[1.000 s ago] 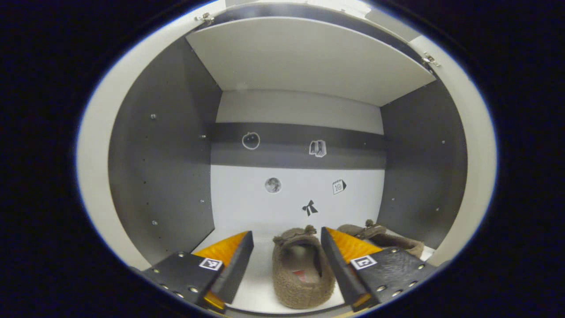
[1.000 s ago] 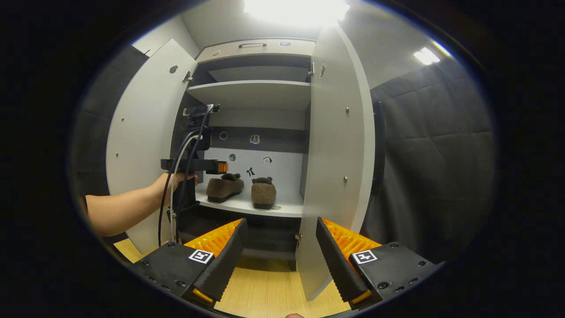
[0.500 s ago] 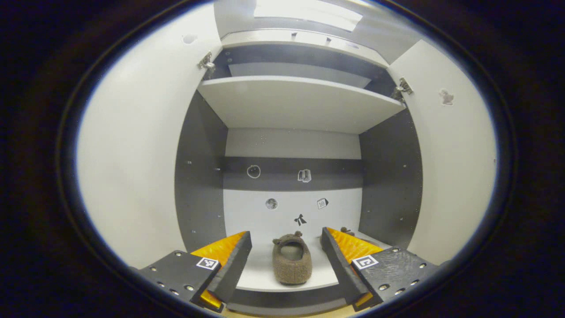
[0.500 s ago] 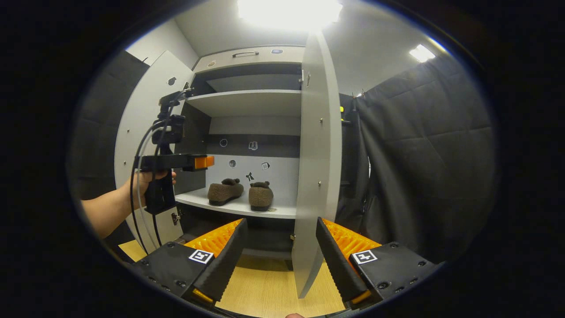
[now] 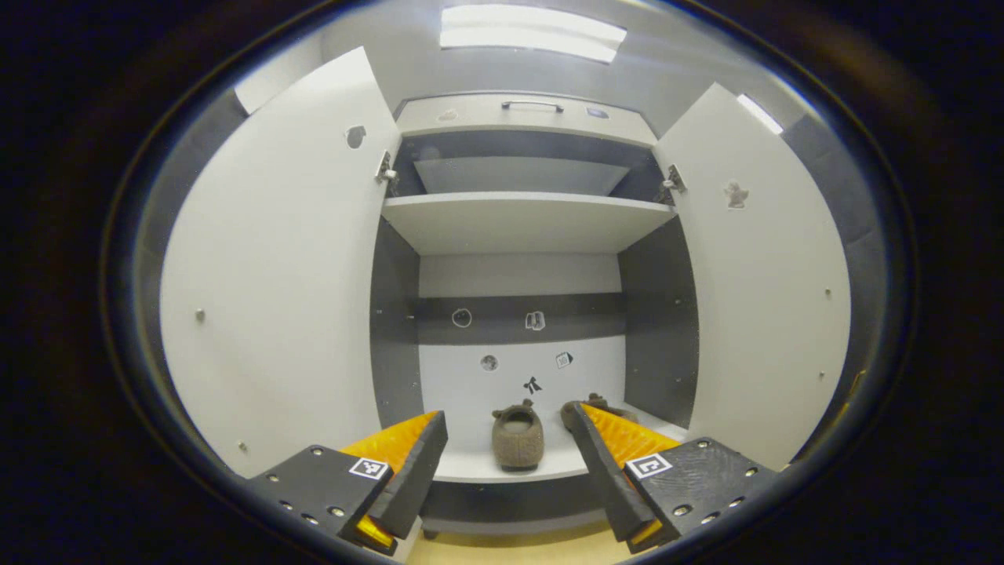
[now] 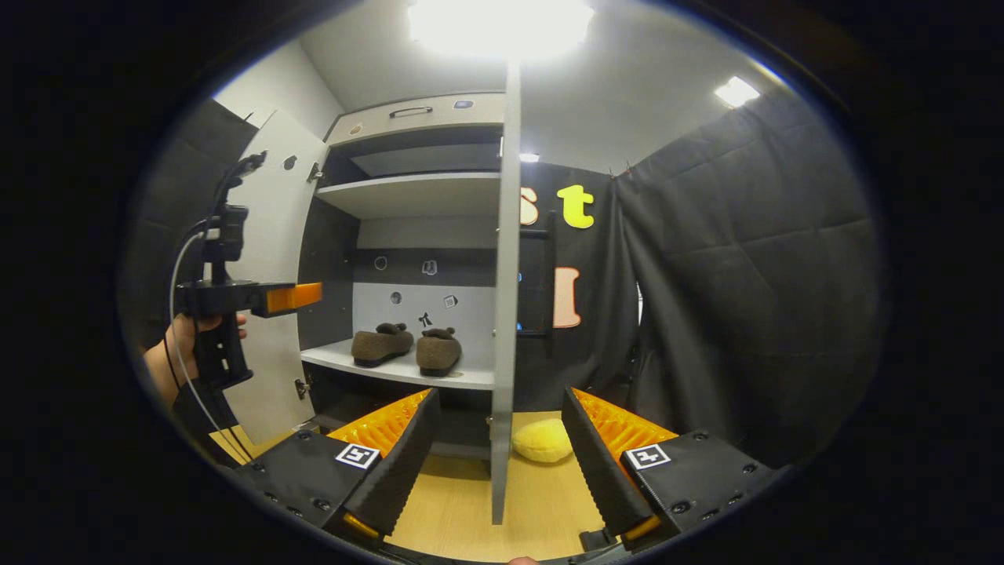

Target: Grab one shoe with the right hand and put it into the shoe cabinet, grab the other shoe with the left hand and put it into the shoe cabinet; then close the right door with the right hand and the left door with the left hand.

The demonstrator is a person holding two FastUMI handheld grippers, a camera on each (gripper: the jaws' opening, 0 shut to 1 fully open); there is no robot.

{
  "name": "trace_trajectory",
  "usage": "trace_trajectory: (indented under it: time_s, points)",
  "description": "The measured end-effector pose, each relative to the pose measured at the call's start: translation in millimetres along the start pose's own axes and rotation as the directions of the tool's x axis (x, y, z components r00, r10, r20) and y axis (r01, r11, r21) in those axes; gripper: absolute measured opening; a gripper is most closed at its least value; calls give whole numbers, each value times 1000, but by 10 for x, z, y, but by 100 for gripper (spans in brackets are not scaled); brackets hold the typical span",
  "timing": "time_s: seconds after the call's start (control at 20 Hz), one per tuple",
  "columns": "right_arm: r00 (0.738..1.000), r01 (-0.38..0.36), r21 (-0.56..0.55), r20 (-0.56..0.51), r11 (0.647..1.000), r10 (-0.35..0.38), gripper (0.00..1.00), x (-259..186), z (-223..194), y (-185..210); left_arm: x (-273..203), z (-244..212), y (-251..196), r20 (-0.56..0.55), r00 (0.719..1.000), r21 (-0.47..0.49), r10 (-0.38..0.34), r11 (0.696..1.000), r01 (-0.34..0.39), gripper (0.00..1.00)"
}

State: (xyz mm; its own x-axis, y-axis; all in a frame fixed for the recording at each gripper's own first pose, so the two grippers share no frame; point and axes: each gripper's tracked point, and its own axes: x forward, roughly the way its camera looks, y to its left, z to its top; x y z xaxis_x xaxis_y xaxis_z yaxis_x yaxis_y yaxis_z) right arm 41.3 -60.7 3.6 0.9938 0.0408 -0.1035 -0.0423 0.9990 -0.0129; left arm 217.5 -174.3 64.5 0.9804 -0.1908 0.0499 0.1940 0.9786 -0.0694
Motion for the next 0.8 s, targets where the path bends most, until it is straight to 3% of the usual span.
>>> trace_trajectory:
  time_s: [0.25, 0.3, 0.4, 0.45, 0.5, 0.55, 0.8]
  points:
    - [998, 62, -2, 1, 998, -62, 98, 42, 99, -467, -540, -100, 79, -27, 999, 10, 36, 999, -36, 93]
    - [997, 79, 3, 2, 997, -79, 98, 73, 134, -545, -631, -124, 109, -36, 998, 11, 44, 999, -44, 99]
    - [994, 105, 19, 6, 994, -105, 98, 161, 210, -657, -803, -189, 205, -58, 996, 10, 66, 998, -65, 99]
    - [993, 116, 24, 12, 993, -117, 97, 209, 262, -696, -885, -219, 265, -66, 995, 9, 76, 997, -76, 93]
    - [991, 132, 24, 17, 991, -132, 99, 258, 306, -732, -959, -233, 334, -74, 993, 8, 90, 996, -90, 93]
    - [988, 151, 21, 24, 988, -152, 99, 314, 355, -772, -1040, -235, 416, -77, 992, 7, 103, 995, -103, 99]
    - [965, 257, 32, 35, 966, -259, 98, 531, 525, -903, -1335, -190, 824, -80, 985, -5, 153, 988, -154, 93]
